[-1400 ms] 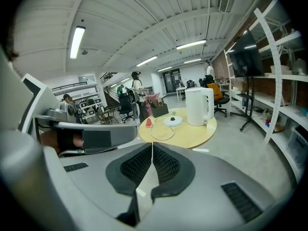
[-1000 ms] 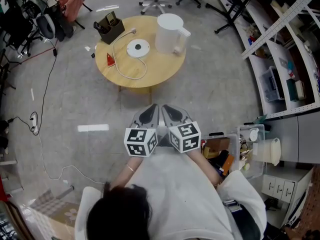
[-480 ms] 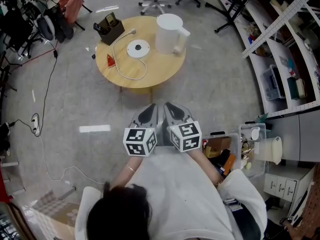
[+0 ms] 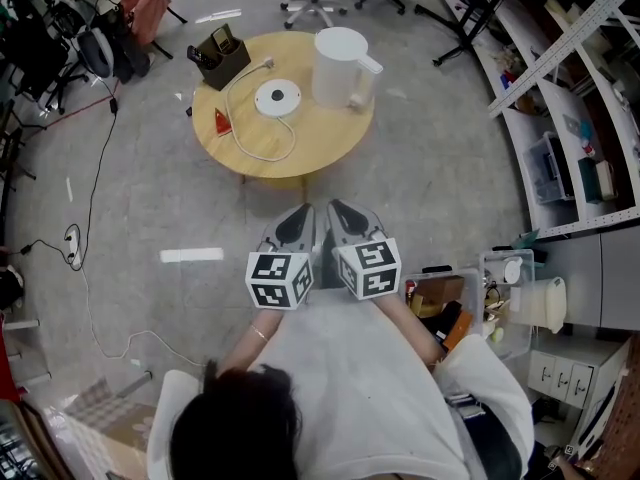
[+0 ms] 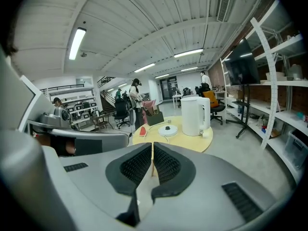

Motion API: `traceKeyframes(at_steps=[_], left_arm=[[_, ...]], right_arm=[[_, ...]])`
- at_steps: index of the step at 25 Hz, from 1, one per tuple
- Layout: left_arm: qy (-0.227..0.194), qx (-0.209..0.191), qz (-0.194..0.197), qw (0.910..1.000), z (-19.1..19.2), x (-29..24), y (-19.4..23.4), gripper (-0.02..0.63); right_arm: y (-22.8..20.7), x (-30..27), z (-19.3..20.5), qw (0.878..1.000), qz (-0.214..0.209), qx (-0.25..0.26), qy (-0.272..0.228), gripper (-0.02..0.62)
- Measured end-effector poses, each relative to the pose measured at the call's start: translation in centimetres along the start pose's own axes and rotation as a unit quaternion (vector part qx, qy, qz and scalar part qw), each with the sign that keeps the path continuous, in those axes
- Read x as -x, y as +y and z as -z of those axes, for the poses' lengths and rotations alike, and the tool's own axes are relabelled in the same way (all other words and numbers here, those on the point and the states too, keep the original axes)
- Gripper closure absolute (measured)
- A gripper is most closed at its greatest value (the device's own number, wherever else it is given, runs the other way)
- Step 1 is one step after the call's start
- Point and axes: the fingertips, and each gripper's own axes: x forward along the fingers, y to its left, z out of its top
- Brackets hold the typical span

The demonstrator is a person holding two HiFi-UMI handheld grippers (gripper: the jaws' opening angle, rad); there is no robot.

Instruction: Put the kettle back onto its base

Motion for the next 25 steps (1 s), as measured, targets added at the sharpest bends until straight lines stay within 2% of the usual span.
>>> traceKeyframes(at_steps=[12,25], left_arm=[[-0.003,0.007,-0.018,0.9998,-1.6,-2.0,2.3,0.580],[0.010,0.016,-0.021,0.9996,-2.6,-6.9,4.2,0.580]], right_arm=[[-1.1,-2.9,-1.7,1.000,-0.002,0.006,-0.002,0.568],[-4.9,-6.9,-2.9,1.000,0.005,0.005,0.010,0.568]])
